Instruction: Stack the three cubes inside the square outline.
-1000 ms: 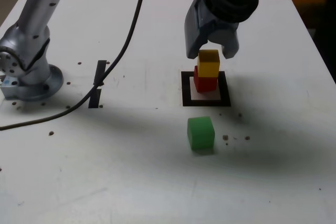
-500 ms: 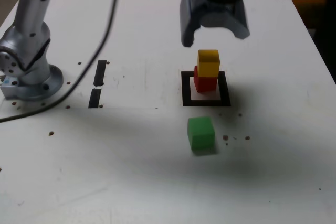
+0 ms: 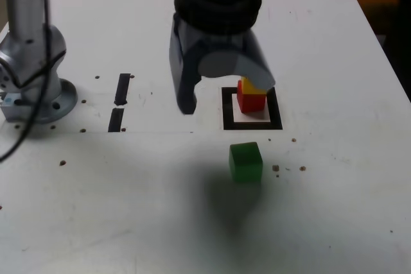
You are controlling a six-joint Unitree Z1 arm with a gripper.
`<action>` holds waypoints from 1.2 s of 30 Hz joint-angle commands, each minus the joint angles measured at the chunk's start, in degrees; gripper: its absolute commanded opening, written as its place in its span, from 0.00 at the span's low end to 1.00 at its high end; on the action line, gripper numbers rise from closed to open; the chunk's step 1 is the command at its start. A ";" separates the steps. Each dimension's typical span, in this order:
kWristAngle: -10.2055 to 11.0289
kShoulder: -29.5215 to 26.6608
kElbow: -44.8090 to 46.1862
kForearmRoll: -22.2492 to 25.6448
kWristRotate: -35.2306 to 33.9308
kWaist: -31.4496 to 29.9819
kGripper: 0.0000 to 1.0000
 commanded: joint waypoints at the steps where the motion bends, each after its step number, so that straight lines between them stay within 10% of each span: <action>1: -1.45 1.72 1.71 -3.51 -0.72 -0.27 0.99; 19: -4.56 9.43 9.22 -17.18 -0.61 -0.36 0.88; 36: -3.60 9.83 8.74 -20.60 0.92 -0.07 0.27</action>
